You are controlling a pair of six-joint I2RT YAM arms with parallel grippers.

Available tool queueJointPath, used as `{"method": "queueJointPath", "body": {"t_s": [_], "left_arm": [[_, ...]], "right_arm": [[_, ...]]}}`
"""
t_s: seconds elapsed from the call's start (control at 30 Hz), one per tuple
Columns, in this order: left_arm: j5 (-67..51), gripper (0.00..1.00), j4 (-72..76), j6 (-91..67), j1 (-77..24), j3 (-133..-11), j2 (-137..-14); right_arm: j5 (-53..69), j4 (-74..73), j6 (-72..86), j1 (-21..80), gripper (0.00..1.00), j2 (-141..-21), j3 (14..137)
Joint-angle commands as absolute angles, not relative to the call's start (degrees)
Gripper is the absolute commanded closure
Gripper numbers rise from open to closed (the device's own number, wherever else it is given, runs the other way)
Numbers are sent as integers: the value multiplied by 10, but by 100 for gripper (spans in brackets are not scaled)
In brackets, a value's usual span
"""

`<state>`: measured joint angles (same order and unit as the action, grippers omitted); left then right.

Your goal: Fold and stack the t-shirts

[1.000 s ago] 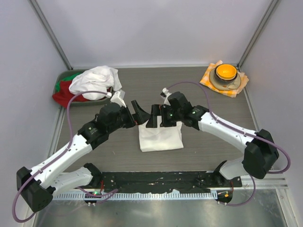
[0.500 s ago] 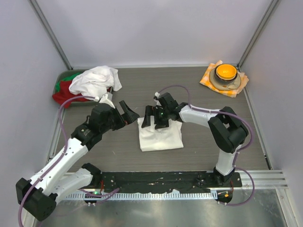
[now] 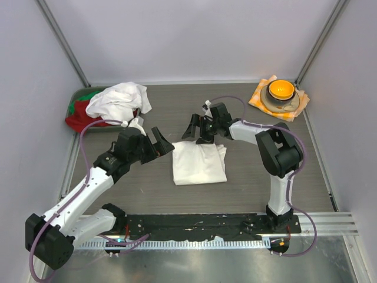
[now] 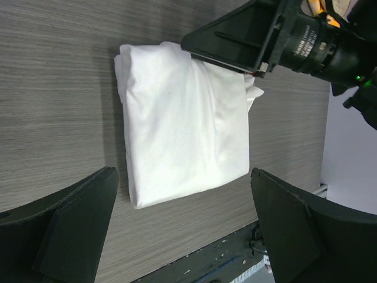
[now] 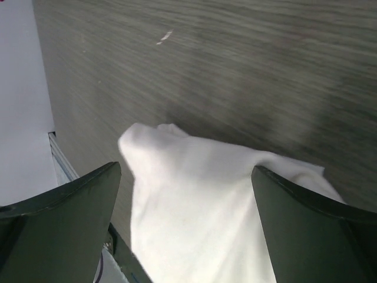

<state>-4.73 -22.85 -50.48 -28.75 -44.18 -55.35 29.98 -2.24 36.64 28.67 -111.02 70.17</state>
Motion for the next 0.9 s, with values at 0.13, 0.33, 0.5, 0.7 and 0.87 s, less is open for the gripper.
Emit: {"method": "queueJointPath", "body": {"t_s": [0.13, 0.33, 0.5, 0.7, 0.87], "left_arm": [[-63, 0, -191, -495, -283, -418, -560], [-63, 0, -193, -483, -282, -431, -567], [-110, 0, -202, -484, -289, -452, -620], [-108, 0, -160, -509, -323, -408, -710], [-98, 0, -161, -493, -352, -437, -814]], "right_arm": [[272, 53, 370, 269, 0, -1190, 684], [89, -26, 296, 269, 0, -1065, 712], [-70, -115, 244, 274, 0, -934, 731], [-123, -206, 250, 273, 0, -826, 722], [-111, -211, 255, 273, 0, -752, 686]]}}
